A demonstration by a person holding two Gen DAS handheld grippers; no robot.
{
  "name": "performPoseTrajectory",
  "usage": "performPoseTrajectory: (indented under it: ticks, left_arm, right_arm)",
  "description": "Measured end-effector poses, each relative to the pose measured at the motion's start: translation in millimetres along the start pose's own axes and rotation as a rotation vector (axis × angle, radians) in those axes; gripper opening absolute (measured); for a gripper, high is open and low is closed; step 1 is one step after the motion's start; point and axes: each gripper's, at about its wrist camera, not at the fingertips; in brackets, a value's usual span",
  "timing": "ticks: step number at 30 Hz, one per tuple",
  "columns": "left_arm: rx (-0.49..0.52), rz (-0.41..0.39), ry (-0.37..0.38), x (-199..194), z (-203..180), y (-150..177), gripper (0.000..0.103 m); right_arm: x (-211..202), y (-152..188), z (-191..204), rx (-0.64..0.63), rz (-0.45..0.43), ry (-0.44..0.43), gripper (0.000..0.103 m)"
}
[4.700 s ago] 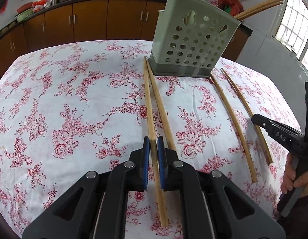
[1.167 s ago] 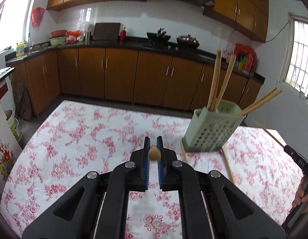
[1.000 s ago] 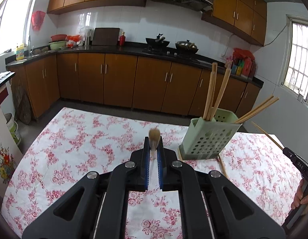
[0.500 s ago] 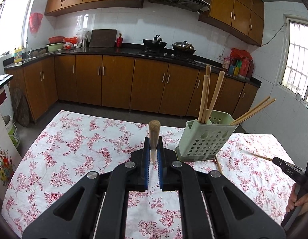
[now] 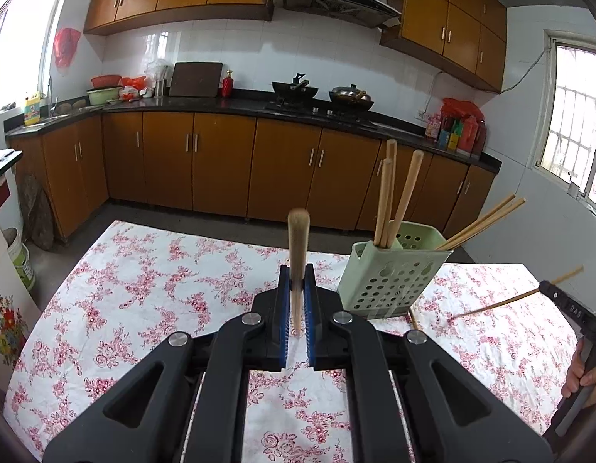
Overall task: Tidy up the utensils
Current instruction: 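Insert the right tool's chopstick into the green holder and open while the left tool releases its chopstick there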
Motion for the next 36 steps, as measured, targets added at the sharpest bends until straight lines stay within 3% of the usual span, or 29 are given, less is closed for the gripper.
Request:
performPoseTrajectory:
  ticks: [7, 13, 21, 29, 36]
  left_arm:
    - [0.048, -0.035, 0.027, -17.2, -13.0, -11.1, 0.007]
    - [0.055, -0.078, 0.077, -33.3, -27.9, -26.8, 0.007]
    - [0.048, -0.202, 0.127, -49.2, -63.3, -65.6, 0.007]
    - [0.013, -0.354, 0.087, -39.4, -87.8, -106.3, 0.007]
    - [-0.034, -0.308, 0.056, 7.2, -85.9, -107.6, 0.007]
  right_arm:
    - [-30.0, -15.9, 12.0, -0.040, -0.040, -0.053, 0.008]
    - [-65.0, -36.7, 28.2, -0.061, -0.096, -0.167, 0.008]
    - [-95.0, -74.1, 53.7, -0.063, -0.220, -0.274, 0.008]
    - [-65.7, -100.5, 75.6, -0.051, -0.256, -0.272, 0.008]
    - [-16.7, -105.7, 88.9, -0.062, -0.192, -0.255, 0.008]
Point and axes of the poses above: each gripper's, at about its wrist camera, not at the fingertips, and x roughly the way its jaws point, z to its left, y to its underside, and after that the axes turned 6 degrees about z, right-handed
